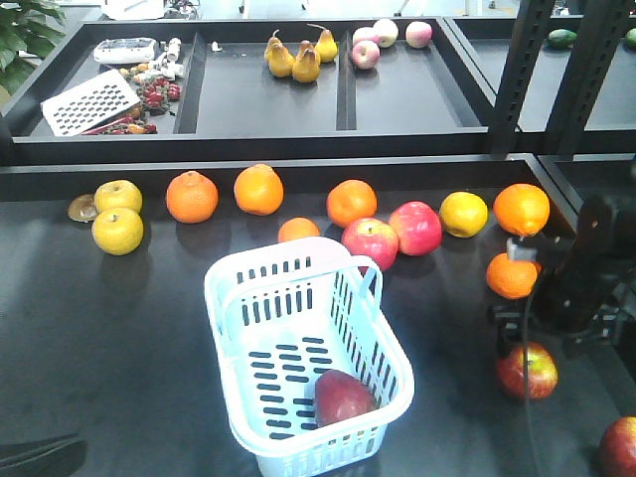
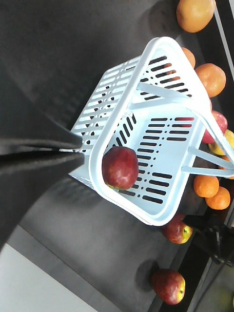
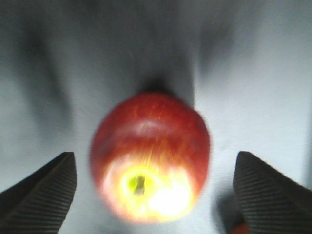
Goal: Pick three apples into basket with both arms
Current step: 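Reach the right gripper to a second red apple and grasp it, then carry the second apple into the basket and open the right gripper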
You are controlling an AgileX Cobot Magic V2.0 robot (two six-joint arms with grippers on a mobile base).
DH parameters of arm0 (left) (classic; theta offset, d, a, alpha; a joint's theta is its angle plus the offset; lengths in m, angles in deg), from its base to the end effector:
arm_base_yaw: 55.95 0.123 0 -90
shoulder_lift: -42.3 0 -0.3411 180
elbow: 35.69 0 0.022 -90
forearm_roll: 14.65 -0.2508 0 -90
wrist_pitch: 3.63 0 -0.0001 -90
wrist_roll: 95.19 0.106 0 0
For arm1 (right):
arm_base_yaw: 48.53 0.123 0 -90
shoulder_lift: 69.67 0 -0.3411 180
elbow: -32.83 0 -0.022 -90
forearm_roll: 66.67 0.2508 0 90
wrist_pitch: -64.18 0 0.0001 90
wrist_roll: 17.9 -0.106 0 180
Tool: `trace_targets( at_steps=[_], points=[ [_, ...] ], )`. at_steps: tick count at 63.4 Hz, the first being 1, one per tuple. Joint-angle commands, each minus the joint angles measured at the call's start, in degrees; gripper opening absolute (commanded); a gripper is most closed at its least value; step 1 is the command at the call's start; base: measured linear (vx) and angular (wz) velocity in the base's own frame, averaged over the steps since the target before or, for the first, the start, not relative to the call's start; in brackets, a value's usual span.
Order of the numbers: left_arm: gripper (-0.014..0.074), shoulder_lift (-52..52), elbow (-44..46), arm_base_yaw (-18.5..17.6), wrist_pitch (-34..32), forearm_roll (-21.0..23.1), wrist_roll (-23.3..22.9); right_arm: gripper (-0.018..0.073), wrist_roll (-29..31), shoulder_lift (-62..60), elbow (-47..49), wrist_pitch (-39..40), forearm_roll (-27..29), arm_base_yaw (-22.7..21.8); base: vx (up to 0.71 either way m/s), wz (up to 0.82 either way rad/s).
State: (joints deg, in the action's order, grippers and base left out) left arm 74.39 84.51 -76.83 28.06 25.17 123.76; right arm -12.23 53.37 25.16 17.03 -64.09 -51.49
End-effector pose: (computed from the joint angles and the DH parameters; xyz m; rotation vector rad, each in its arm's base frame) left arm 0.0350 -0.0516 0.2721 0.6455 1.9554 -0.5384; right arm 0.3940 -0.0169 0.1562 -0.0268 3.1014 0.0476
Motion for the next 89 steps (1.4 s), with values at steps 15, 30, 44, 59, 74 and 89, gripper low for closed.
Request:
trace_targets(
  at_steps=[15,30,44,59,74,89],
  points=[
    [-0.0008,0.2,1.4,-0.1,-2.8,2.0,-0.3,0.0534,1.1,1.4,1.5,-0.8,0.5,-0.4,0.00,0.00],
    [-0.0008,0.2,1.4,-0.1,-2.8,2.0,-0.3,0.0210,4.0,-5.6,1.5,-4.8,1.4,-0.4,0.00,0.00],
    [-0.0008,0.2,1.4,-0.1,-2.8,2.0,-0.3,-0.0010,13.7,-21.2,1.5,-12.9,11.7,-0.4,0.00,0.00],
    [-0.0008,0.2,1.4,-0.1,-2.8,2.0,-0.3,0.0000,16.9,-33.1,1.3,-16.8,20.9,7.3,0.00,0.00],
    [-0.0008,0.2,1.4,-0.1,-2.8,2.0,-0.3,0.0006,10.9,-33.2,1.3,-10.8,22.1,23.8,0.00,0.00],
    [-0.0008,0.2,1.4,-0.1,-2.6,2.0,-0.3,0.0041,7.4,-25.6,1.3,-3.2,20.5,31.8,0.00,0.00]
  ],
)
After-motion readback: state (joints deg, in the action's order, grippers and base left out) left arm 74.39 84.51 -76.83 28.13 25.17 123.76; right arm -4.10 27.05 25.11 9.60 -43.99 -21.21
